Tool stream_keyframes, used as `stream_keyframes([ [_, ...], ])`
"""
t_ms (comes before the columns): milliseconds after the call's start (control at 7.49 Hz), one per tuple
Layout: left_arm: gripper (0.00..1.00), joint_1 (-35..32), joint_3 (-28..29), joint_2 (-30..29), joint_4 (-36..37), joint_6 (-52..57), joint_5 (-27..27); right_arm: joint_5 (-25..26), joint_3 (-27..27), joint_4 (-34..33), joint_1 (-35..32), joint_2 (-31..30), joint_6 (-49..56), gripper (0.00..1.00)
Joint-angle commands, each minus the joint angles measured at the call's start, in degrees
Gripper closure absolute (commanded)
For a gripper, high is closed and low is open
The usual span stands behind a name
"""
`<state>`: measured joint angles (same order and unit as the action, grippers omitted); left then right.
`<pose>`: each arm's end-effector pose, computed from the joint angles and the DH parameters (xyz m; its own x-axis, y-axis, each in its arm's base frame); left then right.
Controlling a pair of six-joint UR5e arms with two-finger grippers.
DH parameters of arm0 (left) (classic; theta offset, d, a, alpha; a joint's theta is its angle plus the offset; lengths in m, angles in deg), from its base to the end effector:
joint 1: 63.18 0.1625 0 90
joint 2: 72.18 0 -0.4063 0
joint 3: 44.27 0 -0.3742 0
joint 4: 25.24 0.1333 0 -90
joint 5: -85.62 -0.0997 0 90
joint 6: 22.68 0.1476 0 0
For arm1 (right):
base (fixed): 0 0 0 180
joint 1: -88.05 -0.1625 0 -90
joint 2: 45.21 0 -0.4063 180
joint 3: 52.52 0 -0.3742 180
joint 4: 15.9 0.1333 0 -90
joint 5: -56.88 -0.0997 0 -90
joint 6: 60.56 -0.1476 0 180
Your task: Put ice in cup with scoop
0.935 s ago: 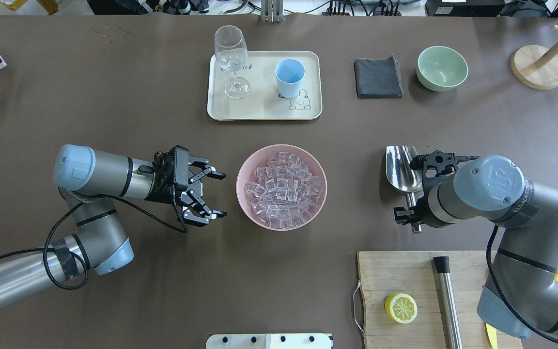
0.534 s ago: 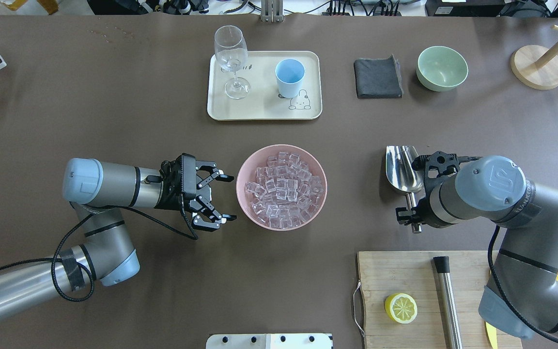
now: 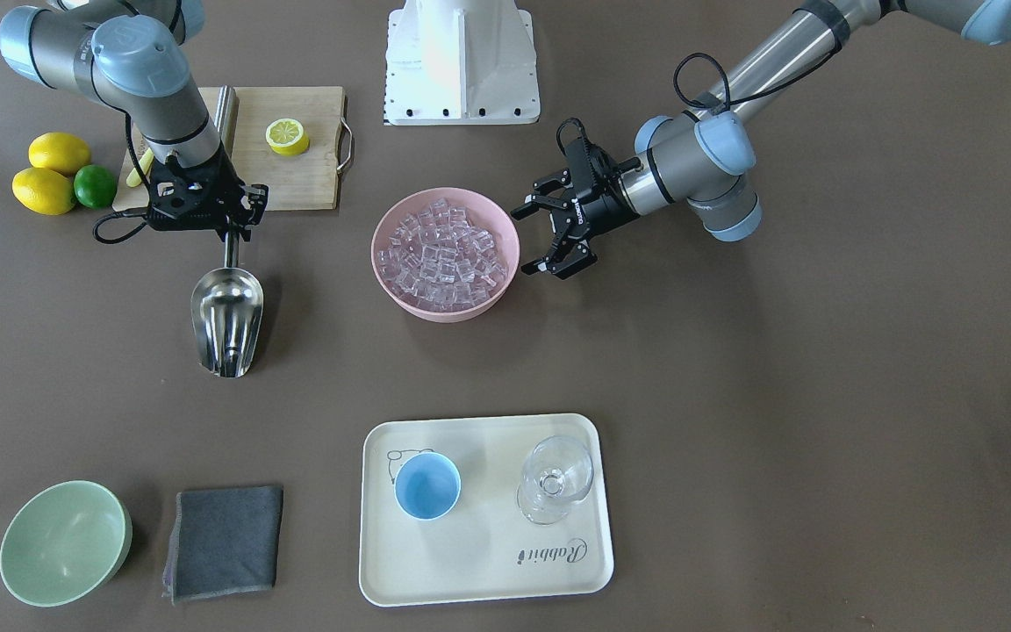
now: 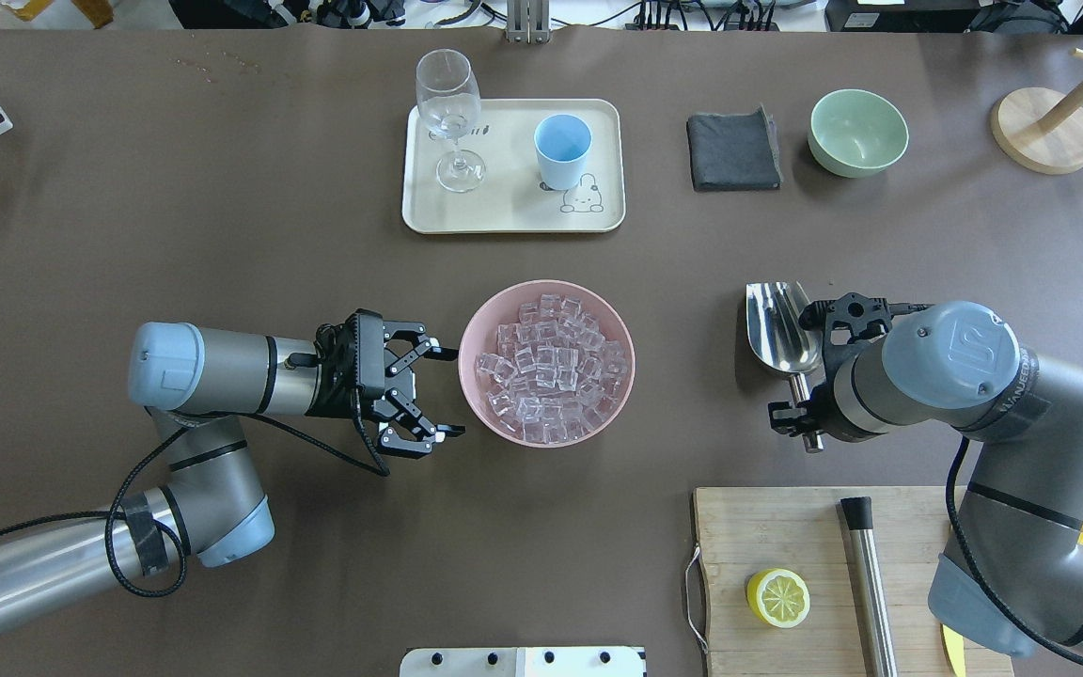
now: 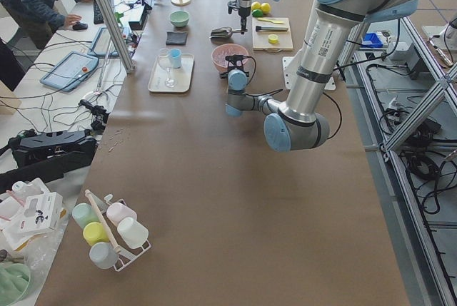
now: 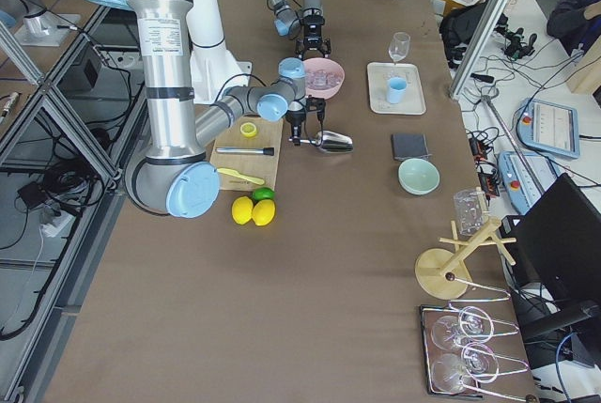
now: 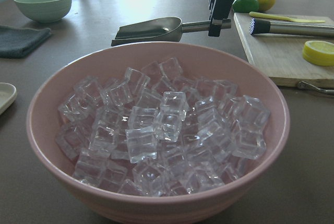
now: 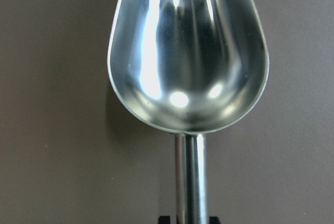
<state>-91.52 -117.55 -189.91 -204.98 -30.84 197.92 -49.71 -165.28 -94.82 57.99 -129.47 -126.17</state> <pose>0.5547 -0.3870 0.3272 0.0867 0.9938 -0.0694 0.1783 0.0531 0.9825 -0.4186 -0.3476 0.4337 0.7408 -0.0285 0.6712 -0.0183 0.9979 0.0627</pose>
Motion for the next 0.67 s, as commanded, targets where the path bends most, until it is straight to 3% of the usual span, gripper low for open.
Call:
stream_keyframes([
  [0,0.02,-0.48,0.42,0.56,0.01,-0.19,0.28,0.25,-0.09,-0.27,0.0,0.16,-1.71,1.0],
  [534,0.02,-1.72,1.56,-0.05,-0.08,-2.47,-1.02,0.07,-2.71,-0.36,-4.2,-1.07,2.12,1.0],
])
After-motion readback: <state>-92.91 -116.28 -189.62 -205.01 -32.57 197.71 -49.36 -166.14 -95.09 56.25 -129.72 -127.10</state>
